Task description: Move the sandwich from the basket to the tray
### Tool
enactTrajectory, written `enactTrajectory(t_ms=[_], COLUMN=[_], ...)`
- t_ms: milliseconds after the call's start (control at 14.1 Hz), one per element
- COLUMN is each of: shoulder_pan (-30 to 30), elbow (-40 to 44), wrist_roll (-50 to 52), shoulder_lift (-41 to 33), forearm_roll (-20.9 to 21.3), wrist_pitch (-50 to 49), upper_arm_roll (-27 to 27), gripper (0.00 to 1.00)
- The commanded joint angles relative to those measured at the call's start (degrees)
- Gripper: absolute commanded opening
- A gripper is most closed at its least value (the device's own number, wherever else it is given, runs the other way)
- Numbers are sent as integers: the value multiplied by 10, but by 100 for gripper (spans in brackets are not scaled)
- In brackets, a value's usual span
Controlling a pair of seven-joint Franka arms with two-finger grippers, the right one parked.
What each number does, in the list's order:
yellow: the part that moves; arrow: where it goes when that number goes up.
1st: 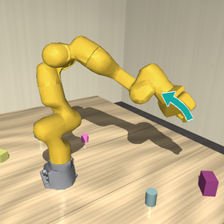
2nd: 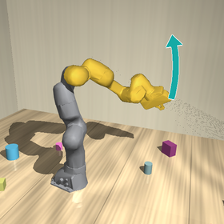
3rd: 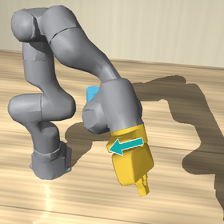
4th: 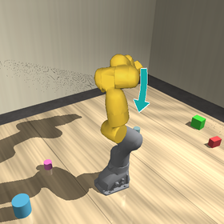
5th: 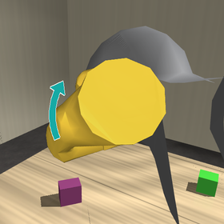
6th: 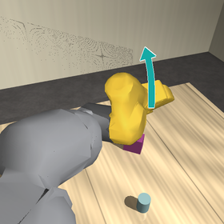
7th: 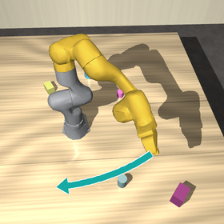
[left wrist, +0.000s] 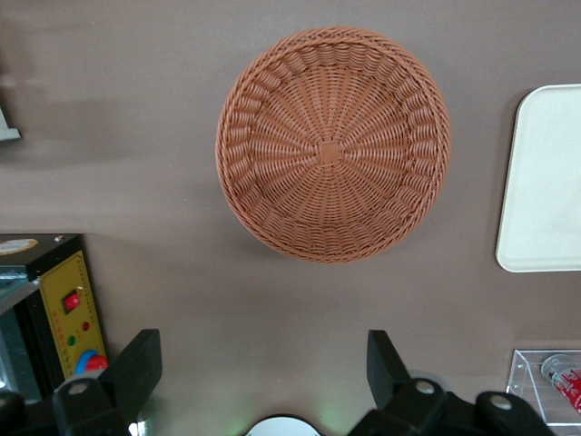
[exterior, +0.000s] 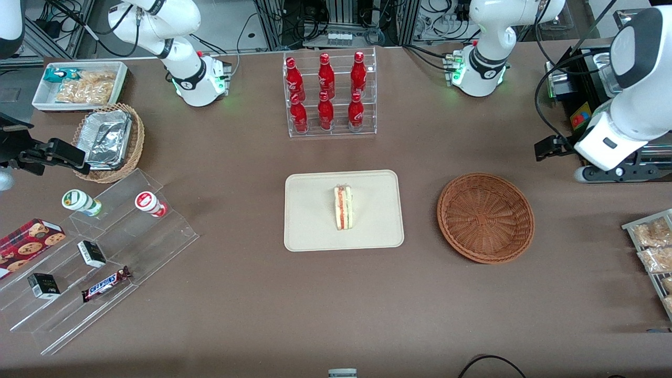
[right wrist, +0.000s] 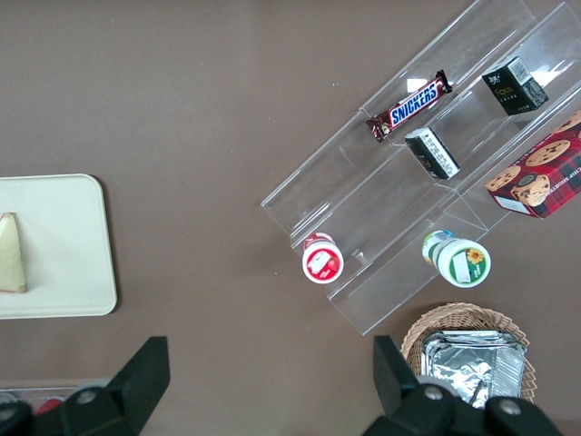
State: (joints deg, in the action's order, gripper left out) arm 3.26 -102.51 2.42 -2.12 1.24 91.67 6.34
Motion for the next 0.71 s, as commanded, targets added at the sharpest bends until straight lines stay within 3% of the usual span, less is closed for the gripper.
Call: enactTrajectory(t_ms=[0,638], shoulder_pan=[31,-10], elbow=[-4,74], wrist_roll=[-22,-16], shoulder_lift=[-32,8], forearm_roll=[-2,-4], wrist_pitch=[-5,-2], upper_arm_roll=[20,-20], gripper=[100,100])
